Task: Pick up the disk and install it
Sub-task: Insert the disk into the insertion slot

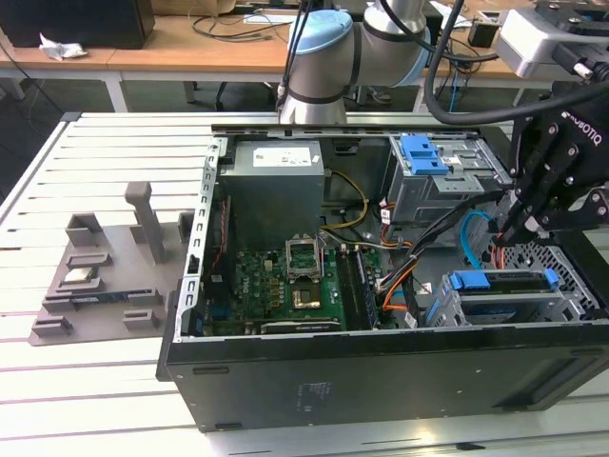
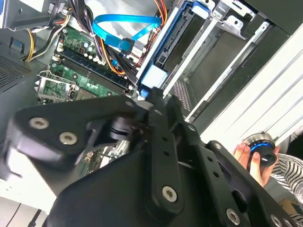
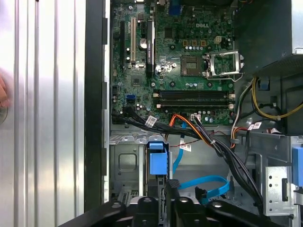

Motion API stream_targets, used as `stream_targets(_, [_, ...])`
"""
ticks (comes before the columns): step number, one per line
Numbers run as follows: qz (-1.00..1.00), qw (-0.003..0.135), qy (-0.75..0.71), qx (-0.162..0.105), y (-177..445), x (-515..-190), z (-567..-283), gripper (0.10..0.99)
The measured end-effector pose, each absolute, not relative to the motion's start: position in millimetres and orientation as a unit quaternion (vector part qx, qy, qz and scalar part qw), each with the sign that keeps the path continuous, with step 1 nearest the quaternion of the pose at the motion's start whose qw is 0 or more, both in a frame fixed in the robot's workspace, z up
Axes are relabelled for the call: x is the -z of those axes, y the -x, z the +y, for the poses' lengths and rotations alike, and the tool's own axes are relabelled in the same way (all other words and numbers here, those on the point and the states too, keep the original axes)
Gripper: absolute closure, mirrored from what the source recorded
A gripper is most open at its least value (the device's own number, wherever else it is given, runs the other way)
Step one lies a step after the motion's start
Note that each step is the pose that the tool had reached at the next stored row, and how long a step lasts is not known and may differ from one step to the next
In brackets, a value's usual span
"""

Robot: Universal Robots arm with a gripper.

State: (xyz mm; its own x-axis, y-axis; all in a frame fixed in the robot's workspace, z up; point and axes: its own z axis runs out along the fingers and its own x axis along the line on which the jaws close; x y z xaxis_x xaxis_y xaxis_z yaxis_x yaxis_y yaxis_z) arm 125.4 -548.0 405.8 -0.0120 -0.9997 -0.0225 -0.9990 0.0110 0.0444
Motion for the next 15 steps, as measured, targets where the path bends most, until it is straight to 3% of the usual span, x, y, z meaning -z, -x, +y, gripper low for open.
stream_targets(2, [-0.711, 0.008, -0.703, 0.024, -125.4, -405.6, -548.0, 0.969])
stream_targets(15, [-0.711, 0.008, -0.703, 0.024, -125.4, -404.3, -548.0, 0.980])
